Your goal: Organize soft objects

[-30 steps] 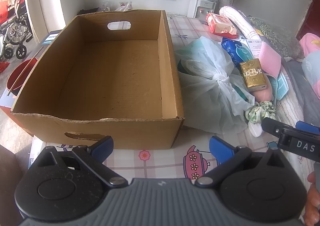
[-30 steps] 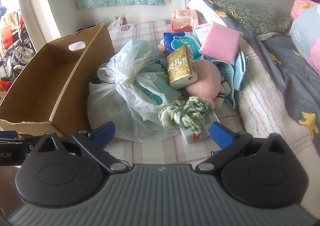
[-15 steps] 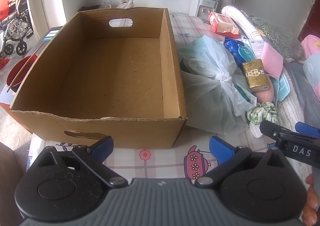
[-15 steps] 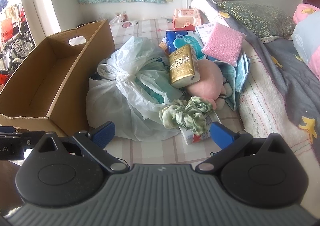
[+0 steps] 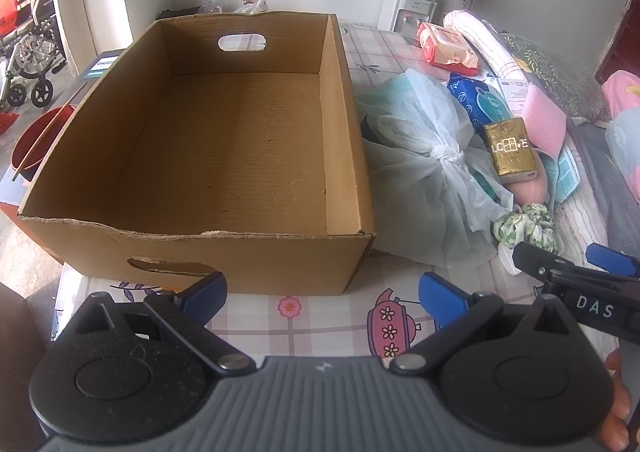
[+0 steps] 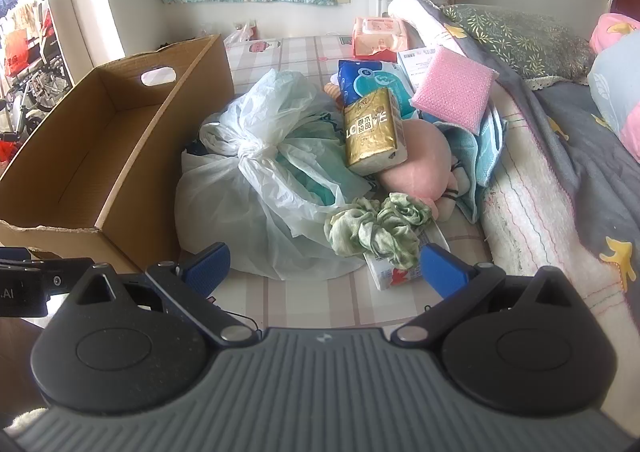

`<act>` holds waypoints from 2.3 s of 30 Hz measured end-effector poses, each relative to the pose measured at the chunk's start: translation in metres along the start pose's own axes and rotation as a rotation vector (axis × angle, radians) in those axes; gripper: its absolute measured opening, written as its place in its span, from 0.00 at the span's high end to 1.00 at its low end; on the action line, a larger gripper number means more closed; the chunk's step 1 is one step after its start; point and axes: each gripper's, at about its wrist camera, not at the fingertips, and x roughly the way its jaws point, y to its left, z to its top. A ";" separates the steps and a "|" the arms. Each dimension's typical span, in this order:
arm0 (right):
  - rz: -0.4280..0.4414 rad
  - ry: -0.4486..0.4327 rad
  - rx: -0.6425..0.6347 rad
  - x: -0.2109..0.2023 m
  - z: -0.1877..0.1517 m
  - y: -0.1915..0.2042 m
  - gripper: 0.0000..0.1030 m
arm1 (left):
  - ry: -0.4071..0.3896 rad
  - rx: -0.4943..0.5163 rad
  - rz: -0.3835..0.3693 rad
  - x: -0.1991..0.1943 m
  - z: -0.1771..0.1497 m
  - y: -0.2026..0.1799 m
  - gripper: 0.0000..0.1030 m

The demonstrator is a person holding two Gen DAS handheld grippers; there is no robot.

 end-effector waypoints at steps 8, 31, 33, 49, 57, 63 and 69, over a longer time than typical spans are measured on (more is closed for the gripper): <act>-0.002 0.003 0.002 0.001 -0.001 -0.001 0.01 | 0.006 -0.004 -0.002 0.000 0.000 0.000 0.00; -0.004 0.009 0.008 0.004 -0.001 -0.001 0.01 | 0.026 -0.013 -0.007 0.005 0.001 0.004 0.00; -0.005 0.010 0.009 0.004 -0.002 -0.002 0.01 | 0.030 -0.013 -0.005 0.006 0.001 0.003 0.00; -0.033 -0.077 0.066 -0.021 -0.003 -0.013 0.01 | -0.109 0.094 -0.063 -0.039 -0.009 -0.008 0.00; -0.076 -0.150 0.119 -0.030 0.014 -0.046 0.01 | -0.117 0.179 -0.232 -0.040 0.046 -0.018 0.00; -0.064 -0.236 0.130 -0.025 0.047 -0.087 0.01 | -0.136 0.368 -0.341 -0.020 0.103 -0.054 0.00; -0.010 -0.219 0.240 0.007 0.092 -0.138 0.01 | -0.235 0.553 -0.393 0.015 0.145 -0.114 0.00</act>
